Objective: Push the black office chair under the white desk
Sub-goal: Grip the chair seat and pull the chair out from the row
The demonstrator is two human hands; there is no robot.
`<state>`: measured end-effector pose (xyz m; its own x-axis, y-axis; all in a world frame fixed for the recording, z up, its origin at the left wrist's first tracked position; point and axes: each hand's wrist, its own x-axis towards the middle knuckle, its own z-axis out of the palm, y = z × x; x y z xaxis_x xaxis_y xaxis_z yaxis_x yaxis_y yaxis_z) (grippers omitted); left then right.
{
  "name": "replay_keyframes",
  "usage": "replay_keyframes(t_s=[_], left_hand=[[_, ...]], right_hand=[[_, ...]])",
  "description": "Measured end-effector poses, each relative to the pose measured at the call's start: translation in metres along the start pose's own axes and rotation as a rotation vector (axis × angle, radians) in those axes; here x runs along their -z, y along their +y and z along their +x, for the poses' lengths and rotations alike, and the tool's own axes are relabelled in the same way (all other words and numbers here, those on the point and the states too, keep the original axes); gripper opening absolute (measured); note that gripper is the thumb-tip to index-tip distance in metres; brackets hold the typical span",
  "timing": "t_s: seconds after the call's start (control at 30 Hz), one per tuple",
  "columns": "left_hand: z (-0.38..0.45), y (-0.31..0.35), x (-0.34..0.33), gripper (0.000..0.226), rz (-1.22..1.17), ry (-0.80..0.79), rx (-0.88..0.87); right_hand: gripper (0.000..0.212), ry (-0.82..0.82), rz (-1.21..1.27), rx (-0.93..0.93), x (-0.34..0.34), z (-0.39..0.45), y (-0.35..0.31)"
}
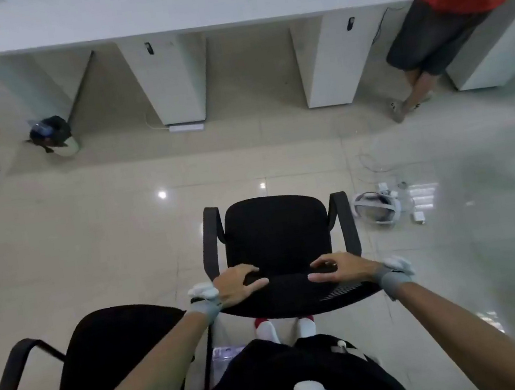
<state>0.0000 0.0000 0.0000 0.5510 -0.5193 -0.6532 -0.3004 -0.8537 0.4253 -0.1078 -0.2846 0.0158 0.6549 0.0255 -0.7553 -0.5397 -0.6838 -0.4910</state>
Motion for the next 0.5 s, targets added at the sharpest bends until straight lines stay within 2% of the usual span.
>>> replay_keyframes(t_s=[0.13, 0.27, 0.33, 0.43, 0.5], left_hand=[[-0.016, -0.005, -0.027, 0.078, 0.183, -0.089, -0.014], [-0.020, -0.009, -0.036, 0.096, 0.320, -0.082, -0.070], [-0.023, -0.008, -0.038, 0.101, 0.381, -0.096, -0.091], [-0.023, -0.005, -0.044, 0.099, 0.429, -0.069, -0.080], [-0.022, -0.002, -0.046, 0.095, 0.447, -0.028, -0.062]], right_hand=[[0.090, -0.099, -0.190, -0.001, -0.024, -0.009, 0.007], [0.109, -0.039, -0.366, 0.017, -0.040, -0.006, 0.011], [0.117, -0.068, -0.463, 0.025, -0.045, -0.005, 0.012], [0.120, -0.058, -0.564, 0.012, -0.055, -0.005, 0.015], [0.115, 0.030, -0.602, 0.012, -0.062, -0.006, 0.016]])
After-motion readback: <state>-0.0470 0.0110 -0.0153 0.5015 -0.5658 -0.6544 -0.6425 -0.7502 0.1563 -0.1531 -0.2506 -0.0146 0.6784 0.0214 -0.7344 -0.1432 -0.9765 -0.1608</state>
